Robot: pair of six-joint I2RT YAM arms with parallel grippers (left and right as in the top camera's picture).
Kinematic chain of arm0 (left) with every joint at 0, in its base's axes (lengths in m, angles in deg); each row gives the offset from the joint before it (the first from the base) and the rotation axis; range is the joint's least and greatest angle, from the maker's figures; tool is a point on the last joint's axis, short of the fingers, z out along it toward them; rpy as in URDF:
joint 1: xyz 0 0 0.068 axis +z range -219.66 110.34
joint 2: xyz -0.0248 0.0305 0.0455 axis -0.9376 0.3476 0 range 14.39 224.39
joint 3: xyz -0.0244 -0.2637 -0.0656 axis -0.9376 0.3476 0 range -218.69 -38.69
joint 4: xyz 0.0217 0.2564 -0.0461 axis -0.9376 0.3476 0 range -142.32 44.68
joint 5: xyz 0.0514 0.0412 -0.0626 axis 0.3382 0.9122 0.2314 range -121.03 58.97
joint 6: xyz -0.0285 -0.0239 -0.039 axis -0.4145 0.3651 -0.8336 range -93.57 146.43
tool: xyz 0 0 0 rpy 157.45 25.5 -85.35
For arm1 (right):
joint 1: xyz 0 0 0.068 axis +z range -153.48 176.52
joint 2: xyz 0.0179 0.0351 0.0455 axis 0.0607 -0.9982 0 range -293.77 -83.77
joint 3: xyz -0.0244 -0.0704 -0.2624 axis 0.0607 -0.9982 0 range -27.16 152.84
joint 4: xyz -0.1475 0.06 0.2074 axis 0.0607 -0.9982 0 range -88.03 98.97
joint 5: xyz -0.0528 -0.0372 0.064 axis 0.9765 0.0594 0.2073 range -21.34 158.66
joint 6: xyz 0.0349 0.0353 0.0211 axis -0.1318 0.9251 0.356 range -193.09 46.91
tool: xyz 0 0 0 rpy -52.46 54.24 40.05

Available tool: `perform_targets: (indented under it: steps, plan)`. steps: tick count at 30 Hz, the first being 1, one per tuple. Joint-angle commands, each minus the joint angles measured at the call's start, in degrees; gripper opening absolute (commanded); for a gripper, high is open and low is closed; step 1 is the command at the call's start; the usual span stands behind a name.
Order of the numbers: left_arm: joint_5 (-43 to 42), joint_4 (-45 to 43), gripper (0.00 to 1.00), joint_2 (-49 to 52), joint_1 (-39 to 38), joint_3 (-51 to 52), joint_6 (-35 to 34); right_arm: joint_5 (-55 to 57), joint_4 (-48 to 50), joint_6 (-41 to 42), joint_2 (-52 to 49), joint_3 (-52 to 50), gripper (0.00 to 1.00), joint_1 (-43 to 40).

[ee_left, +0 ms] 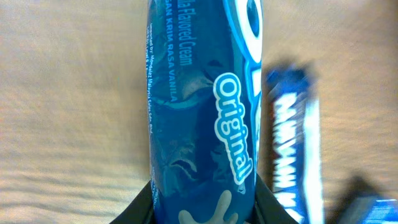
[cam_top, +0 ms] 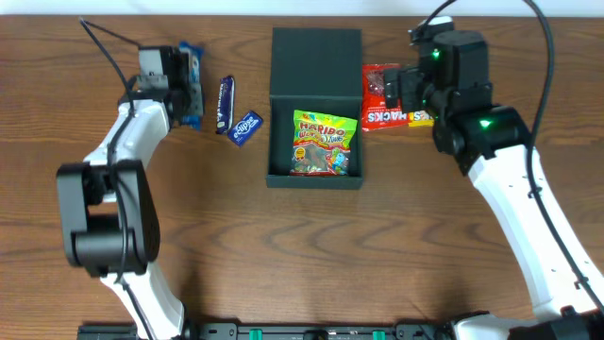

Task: Pack container
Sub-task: 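Carry the Oreo pack with the left gripper into the box's left side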

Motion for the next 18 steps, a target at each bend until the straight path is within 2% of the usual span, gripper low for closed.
perform_targets:
  steps: [1,6,13,18]
  plan:
    - [-1.51,-0.35,0.06,-5.4,-2.99,-2.89,-0.5,0.94,0.02,-0.15,0.39,0.76,0.99,-1.99]
    - [-1.84,1.38,0.06,-7.61,-10.34,-2.89,-2.6,0.94,0.24,2.82,0.39,0.76,0.99,-4.63]
    - [-2.75,7.26,0.06,-7.43,-20.68,-2.86,-15.61,0.94,0.57,2.82,0.39,0.76,0.99,-7.04]
    - [-2.03,12.63,0.06,-7.43,-26.4,-2.86,-17.05,0.94,1.4,2.8,0.39,0.76,0.99,-8.09]
